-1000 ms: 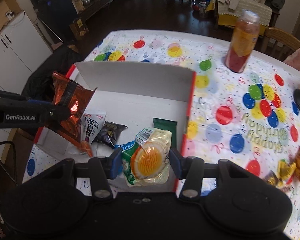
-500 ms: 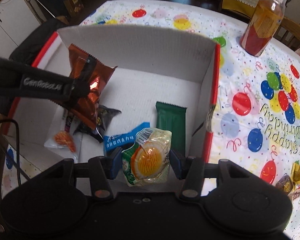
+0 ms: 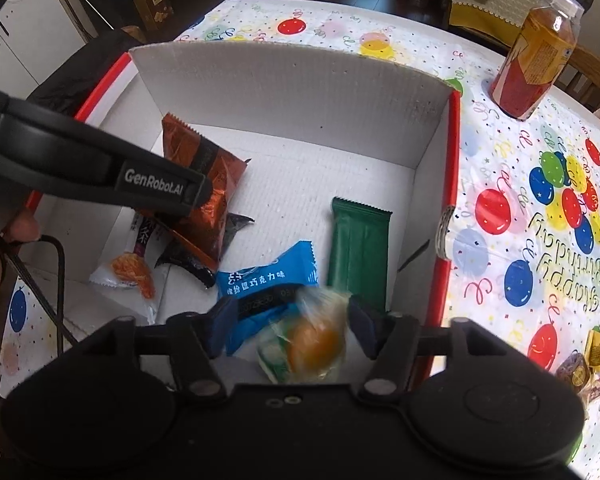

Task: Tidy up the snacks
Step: 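Carry the brown foil bag into the box with the left tool while the right tool carries the egg-yolk packet, then open both tools to release the packets and withdraw from the box, then move the left tool toward the gold-foil chocolate while the right tool approaches the chip bag, then grasp the red-yellow chip bag with the right tool while the left tool grasps the gold-foil chocolate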

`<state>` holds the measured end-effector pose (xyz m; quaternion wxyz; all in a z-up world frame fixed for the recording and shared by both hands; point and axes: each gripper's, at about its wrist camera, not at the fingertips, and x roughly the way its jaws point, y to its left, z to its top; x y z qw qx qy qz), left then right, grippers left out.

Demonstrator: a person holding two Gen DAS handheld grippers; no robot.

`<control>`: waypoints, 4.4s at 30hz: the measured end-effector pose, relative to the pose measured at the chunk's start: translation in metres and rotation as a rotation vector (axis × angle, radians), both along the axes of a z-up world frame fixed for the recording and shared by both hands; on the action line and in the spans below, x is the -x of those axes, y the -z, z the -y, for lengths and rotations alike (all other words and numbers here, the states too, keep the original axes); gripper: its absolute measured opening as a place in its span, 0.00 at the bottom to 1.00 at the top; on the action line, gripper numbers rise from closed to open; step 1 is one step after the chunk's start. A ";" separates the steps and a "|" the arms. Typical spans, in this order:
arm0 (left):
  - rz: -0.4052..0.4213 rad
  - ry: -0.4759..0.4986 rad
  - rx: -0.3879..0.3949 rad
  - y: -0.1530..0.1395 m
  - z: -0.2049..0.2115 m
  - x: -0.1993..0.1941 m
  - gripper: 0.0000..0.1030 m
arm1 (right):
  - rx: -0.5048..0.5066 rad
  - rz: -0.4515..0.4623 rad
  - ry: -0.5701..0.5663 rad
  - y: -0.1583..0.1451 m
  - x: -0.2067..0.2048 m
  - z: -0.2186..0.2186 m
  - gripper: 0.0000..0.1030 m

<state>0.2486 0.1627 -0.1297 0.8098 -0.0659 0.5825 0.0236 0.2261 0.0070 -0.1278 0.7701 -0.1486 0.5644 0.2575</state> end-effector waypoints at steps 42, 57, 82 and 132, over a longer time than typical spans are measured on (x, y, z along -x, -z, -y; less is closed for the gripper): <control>0.224 0.170 0.000 -0.095 0.089 0.093 0.97 | -0.154 0.100 0.103 -0.079 0.074 0.127 1.00; 0.165 0.293 0.016 -0.080 0.216 0.061 0.97 | -0.129 0.062 0.252 -0.058 0.057 0.269 1.00; 0.017 0.359 -0.022 -0.007 0.355 -0.030 0.96 | -0.099 0.006 0.427 -0.006 -0.026 0.428 0.98; -0.124 0.359 0.010 0.063 0.371 -0.071 0.33 | -0.204 -0.142 0.702 0.048 -0.105 0.434 0.84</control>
